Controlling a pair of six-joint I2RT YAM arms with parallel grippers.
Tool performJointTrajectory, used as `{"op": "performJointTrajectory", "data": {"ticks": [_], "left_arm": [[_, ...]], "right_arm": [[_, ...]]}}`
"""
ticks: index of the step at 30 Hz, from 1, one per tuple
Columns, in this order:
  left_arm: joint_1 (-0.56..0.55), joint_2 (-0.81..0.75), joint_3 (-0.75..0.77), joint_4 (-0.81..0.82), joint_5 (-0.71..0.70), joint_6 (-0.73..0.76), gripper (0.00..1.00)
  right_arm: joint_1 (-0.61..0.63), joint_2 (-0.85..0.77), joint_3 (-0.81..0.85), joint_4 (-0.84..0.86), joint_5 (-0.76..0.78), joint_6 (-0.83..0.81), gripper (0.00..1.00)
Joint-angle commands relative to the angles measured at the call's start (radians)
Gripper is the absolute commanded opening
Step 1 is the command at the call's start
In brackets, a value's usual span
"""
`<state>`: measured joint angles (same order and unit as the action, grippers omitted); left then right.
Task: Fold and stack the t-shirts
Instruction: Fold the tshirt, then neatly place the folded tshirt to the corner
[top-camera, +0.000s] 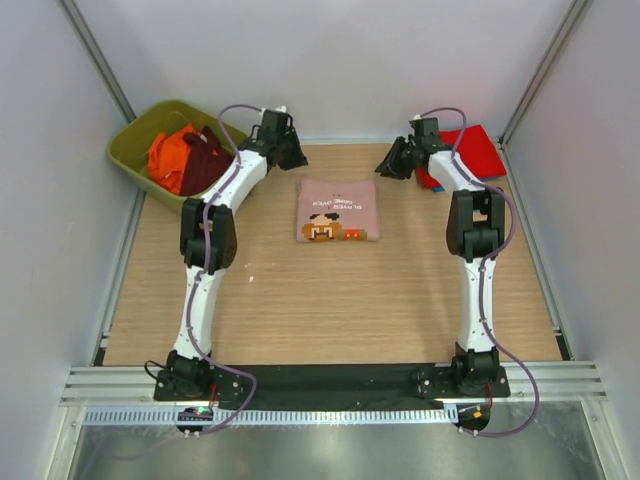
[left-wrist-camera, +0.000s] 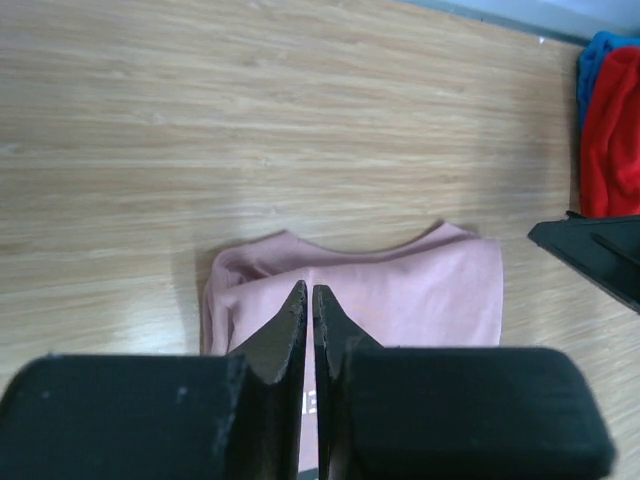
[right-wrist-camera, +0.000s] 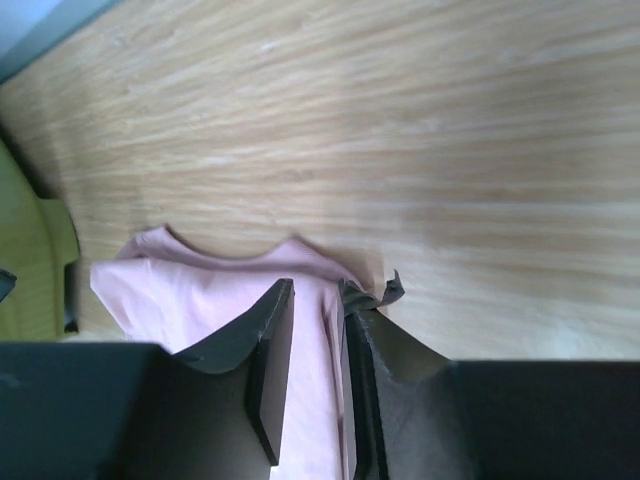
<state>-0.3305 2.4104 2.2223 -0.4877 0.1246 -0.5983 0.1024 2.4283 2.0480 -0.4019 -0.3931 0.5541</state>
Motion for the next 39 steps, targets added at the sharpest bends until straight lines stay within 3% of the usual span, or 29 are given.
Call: {"op": "performJointTrajectory", "data": {"ticks": [1,6,12,19,24,30,34,39], "left_arm": [[-0.007,-0.057,-0.051,-0.062,0.032,0.006,0.05],[-0.024,-0.091,-0.177,0.006,0.073,-0.029,0.05],[-0.022,-0.054,-0.201,-0.049,-0.049,-0.028,0.03],[0.005,0.044,-0.089,-0.144,-0.056,0.043,0.05],[0.005,0.013,-0.087,-0.181,-0.04,0.075,0.08],[0.007,-0.063,-0.069,-0.273,-0.048,0.097,0.1],[0.007,-0.132,-0.062,-0.331,-0.029,0.101,0.11],[0.005,-0.229,-0.073,-0.388,-0.022,0.106,0.15]], "right_arm": [[0.002,-0.1,0.049,-0.138,0.027,-0.071,0.32],[0.016,-0.135,-0.072,-0.031,-0.11,0.001,0.31],[0.028,-0.087,-0.182,0.026,-0.104,-0.019,0.28],[0.02,-0.077,-0.163,-0.067,0.069,-0.12,0.28],[0.022,-0.101,-0.082,-0.167,0.171,-0.223,0.33],[0.022,-0.14,-0.031,-0.247,0.15,-0.269,0.5],[0.02,-0.166,-0.11,-0.227,0.041,-0.247,0.78],[0.022,-0.157,-0.176,-0.126,-0.088,-0.209,0.9]]}}
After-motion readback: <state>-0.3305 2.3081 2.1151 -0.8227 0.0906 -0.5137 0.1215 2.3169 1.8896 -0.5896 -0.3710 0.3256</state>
